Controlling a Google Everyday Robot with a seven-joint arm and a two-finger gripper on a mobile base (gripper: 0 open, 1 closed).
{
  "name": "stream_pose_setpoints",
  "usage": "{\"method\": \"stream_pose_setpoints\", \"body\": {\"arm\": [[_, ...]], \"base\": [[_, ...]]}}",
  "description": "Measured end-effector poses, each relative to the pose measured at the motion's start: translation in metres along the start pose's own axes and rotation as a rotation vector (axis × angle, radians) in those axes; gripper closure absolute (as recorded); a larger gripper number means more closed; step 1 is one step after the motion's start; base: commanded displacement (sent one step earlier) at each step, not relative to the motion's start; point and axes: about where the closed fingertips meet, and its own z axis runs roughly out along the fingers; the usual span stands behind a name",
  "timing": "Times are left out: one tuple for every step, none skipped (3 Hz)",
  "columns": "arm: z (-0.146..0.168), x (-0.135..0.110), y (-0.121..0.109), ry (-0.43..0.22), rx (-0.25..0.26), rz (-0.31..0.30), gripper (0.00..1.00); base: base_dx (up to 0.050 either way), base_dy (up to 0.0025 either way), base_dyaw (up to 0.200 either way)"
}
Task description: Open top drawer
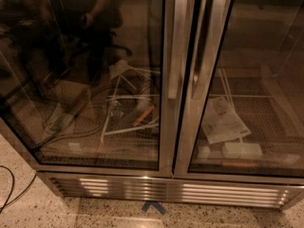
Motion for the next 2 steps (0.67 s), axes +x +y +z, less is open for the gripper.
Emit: {"method": "stream_pose_setpoints", "body": {"arm": [[0.0000,0.0000,0.0000,0.000,0.000,0.000,0.04],[0.0001,0.0000,0.0001,0.000,0.000,0.000,0.00]], "base": [[0.000,0.00000,0.000],[0.000,0.00000,0.000]]}}
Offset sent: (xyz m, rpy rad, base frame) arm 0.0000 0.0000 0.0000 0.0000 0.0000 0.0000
